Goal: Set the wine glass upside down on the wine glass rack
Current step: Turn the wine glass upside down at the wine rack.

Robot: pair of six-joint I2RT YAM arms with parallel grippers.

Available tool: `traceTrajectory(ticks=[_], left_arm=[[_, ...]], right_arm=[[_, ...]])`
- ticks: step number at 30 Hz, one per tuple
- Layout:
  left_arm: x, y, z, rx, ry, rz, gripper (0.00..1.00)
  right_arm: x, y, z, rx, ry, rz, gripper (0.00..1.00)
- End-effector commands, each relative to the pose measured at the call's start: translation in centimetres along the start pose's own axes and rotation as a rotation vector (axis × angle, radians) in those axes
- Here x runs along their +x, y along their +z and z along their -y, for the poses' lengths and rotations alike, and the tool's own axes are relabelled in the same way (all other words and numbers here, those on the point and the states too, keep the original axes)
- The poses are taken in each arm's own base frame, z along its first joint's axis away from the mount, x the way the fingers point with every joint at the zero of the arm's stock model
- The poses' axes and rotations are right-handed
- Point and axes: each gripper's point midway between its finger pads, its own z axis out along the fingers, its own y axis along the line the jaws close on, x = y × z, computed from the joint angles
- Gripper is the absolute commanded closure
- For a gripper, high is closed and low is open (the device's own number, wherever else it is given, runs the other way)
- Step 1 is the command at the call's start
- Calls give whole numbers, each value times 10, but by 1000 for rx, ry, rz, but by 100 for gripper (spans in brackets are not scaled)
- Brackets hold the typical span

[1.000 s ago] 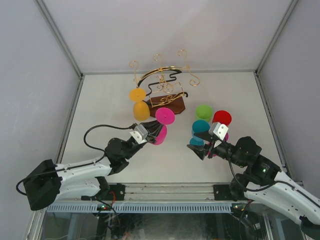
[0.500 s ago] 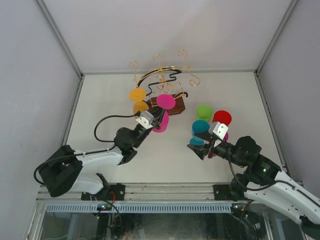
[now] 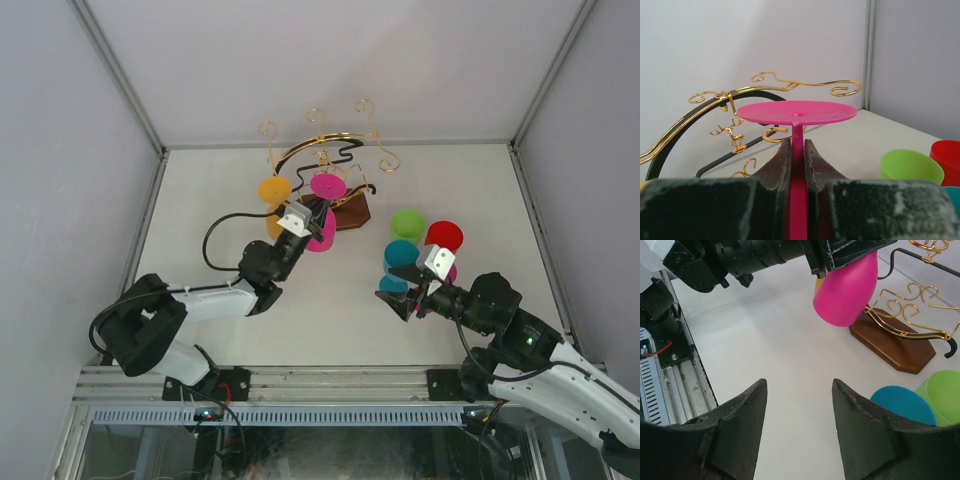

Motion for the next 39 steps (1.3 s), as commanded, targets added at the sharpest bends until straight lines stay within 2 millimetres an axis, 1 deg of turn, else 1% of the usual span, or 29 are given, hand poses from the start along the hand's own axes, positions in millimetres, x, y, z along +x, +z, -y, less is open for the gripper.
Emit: traceTrajectory(ticks=[1, 5, 10, 15, 21, 30, 39], left_arm=[[-42, 12, -15, -71, -49, 158, 100], [-34, 11, -22, -105, -54, 140, 100], [-32, 11, -24, -116, -62, 136, 100], [-27, 15, -29, -148, -61, 125, 100], [-22, 21, -29, -158, -61, 118, 100], [-17, 25, -40, -216, -50, 109, 100], [-5, 30, -42, -224, -48, 91, 100]], right_arm=[[-25, -5, 0, 6, 0, 62, 46], [-25, -5, 0, 3, 1, 60, 46], [-23, -5, 0, 3, 2, 54, 46], [-24, -4, 0, 3, 1, 57, 46], [-23, -4, 0, 2, 2, 51, 46], [-24, -3, -1, -5, 1, 45, 46], [-23, -3, -2, -6, 3, 41, 45]])
